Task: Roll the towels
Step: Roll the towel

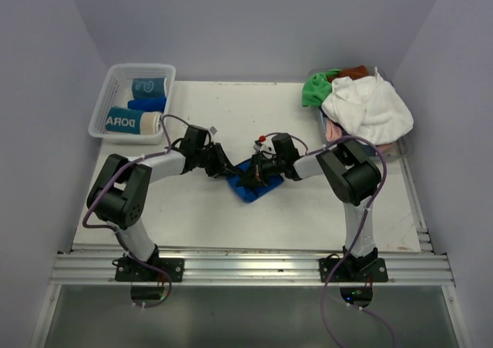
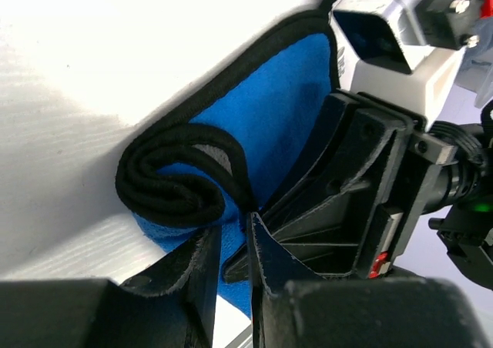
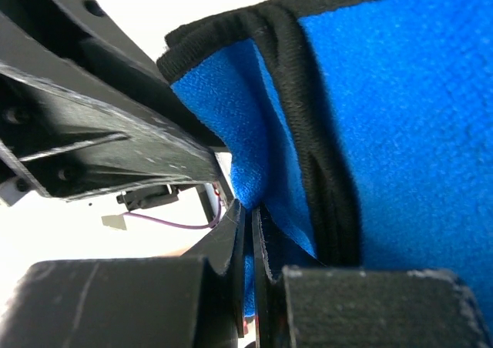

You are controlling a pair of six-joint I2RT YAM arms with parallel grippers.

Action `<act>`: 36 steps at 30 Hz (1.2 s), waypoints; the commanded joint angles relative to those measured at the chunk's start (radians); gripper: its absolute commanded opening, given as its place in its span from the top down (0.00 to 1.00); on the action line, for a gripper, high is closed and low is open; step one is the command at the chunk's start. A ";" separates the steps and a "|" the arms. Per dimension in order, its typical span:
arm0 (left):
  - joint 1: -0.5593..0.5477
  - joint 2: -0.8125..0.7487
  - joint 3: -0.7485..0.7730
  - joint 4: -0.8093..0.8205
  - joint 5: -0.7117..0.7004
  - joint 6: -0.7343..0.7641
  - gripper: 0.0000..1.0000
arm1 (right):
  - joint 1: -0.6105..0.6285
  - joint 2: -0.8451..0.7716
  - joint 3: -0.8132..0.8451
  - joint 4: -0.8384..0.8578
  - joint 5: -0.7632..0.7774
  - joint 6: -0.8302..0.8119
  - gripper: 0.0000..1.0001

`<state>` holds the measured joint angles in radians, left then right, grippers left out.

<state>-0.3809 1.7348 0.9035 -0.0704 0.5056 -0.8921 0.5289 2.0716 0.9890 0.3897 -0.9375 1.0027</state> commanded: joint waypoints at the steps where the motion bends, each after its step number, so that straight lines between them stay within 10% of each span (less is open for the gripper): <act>1: -0.003 0.014 0.069 0.008 -0.054 0.042 0.77 | -0.003 0.004 -0.012 0.028 -0.037 0.007 1.00; 9: -0.003 0.140 0.094 -0.039 -0.101 0.021 0.80 | -0.006 -0.042 -0.001 -0.090 0.005 -0.068 0.99; 13: -0.001 0.152 0.097 -0.068 -0.133 0.022 0.80 | -0.003 -0.100 0.007 -0.207 0.055 -0.166 0.66; 19: -0.003 0.173 0.103 -0.089 -0.141 0.021 0.80 | 0.002 -0.198 0.042 -0.461 0.158 -0.349 0.50; 36: -0.003 0.187 0.110 -0.112 -0.148 0.019 0.80 | 0.071 -0.214 0.102 -0.589 0.269 -0.432 0.55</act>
<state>-0.3828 1.8774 1.0157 -0.1238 0.4603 -0.8841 0.5972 1.8648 1.0546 -0.1761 -0.6960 0.5823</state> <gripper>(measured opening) 0.197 0.459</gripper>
